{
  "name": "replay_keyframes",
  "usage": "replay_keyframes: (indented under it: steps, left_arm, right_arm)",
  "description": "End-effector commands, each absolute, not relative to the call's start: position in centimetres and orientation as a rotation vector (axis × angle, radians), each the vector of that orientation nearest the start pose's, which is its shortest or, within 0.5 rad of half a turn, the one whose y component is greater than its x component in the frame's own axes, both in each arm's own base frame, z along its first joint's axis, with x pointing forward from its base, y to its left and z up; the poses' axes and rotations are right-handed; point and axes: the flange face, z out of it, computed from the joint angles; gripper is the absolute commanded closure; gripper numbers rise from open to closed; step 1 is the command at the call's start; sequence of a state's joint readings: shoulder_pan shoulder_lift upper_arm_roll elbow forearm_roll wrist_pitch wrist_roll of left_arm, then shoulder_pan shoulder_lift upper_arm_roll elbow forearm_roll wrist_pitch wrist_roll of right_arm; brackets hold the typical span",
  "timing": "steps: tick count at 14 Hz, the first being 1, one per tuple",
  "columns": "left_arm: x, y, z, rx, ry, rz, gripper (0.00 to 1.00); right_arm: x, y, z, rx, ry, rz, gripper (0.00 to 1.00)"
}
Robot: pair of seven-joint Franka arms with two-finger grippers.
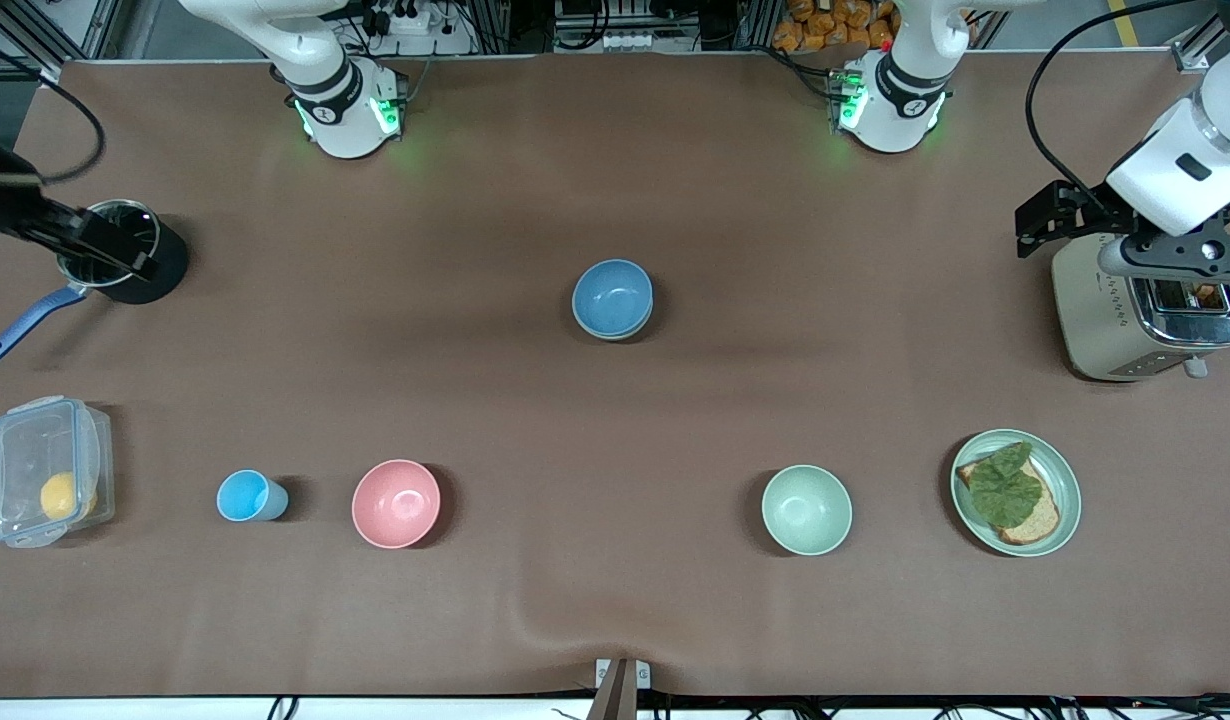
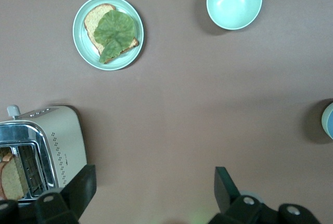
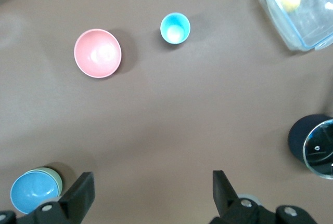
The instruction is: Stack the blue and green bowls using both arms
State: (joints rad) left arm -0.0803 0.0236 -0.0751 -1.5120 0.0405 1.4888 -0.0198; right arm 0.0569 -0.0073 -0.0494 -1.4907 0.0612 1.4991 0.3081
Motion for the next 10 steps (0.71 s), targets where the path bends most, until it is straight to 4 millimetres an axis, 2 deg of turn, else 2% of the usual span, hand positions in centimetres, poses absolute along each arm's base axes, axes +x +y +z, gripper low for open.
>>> replay_keyframes:
  steps: [1, 3, 4, 7, 8, 10]
  left_arm:
    - [54.5, -7.7, 64.3, -3.111, 0.227, 0.067, 0.00]
    - [54.4, -7.7, 64.4, -3.111, 0.227, 0.065, 0.00]
    - [54.4, -7.7, 64.6, -3.111, 0.227, 0.060, 0.00]
    - [54.5, -7.6, 64.6, -3.112, 0.222, 0.060, 0.00]
    - [54.5, -7.6, 64.6, -3.113, 0.222, 0.058, 0.00]
    - [54.5, -7.6, 64.6, -3.113, 0.222, 0.058, 0.00]
  right_arm:
    - [52.6, 1.1, 68.5, -3.060, 0.435, -0.079, 0.00]
    - [51.9, 1.0, 69.2, -3.060, 0.437, -0.082, 0.00]
    - [51.1, 0.9, 70.2, -3.057, 0.438, -0.107, 0.00]
    - [50.0, 1.6, 71.6, -3.062, 0.414, -0.149, 0.00]
    - [49.8, 1.5, 71.8, -3.061, 0.424, -0.151, 0.00]
    - [50.3, -0.1, 71.5, -3.055, 0.461, -0.160, 0.00]
